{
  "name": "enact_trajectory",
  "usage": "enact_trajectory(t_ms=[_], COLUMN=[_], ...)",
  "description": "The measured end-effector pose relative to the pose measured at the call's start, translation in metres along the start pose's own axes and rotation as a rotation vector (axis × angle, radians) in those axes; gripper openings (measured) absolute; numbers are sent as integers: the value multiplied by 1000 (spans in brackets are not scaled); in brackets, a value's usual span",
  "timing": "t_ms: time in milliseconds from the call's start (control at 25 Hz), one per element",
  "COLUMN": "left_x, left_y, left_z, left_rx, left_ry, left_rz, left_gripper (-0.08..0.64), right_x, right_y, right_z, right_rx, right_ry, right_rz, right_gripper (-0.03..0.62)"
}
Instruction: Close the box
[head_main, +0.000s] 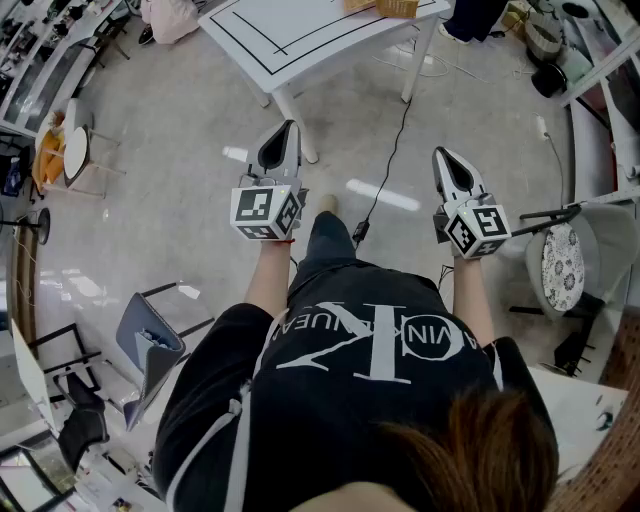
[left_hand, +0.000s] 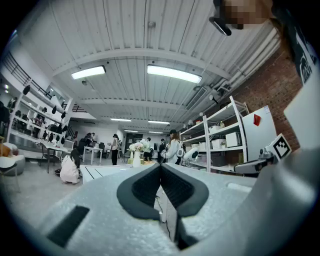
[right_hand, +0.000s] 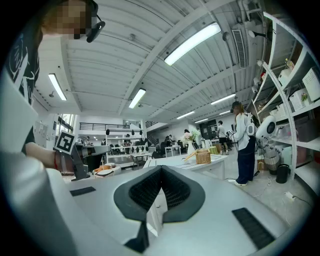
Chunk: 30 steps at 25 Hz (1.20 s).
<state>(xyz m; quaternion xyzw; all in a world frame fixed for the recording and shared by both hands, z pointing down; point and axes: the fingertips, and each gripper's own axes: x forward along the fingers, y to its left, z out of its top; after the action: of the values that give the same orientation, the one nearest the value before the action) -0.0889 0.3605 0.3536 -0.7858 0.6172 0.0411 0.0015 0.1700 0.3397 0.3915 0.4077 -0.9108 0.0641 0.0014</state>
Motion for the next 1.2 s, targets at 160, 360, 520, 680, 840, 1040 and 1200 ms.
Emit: enact_trajectory(t_ms=[160, 360, 520, 680, 840, 1040, 1200], left_x=[7, 10, 15, 18, 24, 37, 64], left_y=[-7, -14, -22, -29, -32, -25, -8], left_z=[2, -3, -8, -13, -22, -33, -31], left_rx=[5, 2, -1, -8, -9, -10, -20], left_ry=[-13, -7, 3, 15, 39, 74, 77], left_rz=[-6, -6, -13, -15, -14, -9, -3], left_gripper=[11, 11, 11, 11, 11, 11, 11], right_x=[-2, -6, -11, -16, -14, 3, 32], right_y=[-7, -11, -19, -26, -35, -43, -56], right_z=[4, 0, -2, -4, -9, -14, -11], right_rx=[-11, -12, -11, -12, -41, -33, -10], right_ry=[-13, -10, -4, 7, 29, 47, 52], right_rz=[-8, -12, -23, -26, -48, -43, -37], right_gripper=[-3, -3, -3, -3, -3, 94, 137])
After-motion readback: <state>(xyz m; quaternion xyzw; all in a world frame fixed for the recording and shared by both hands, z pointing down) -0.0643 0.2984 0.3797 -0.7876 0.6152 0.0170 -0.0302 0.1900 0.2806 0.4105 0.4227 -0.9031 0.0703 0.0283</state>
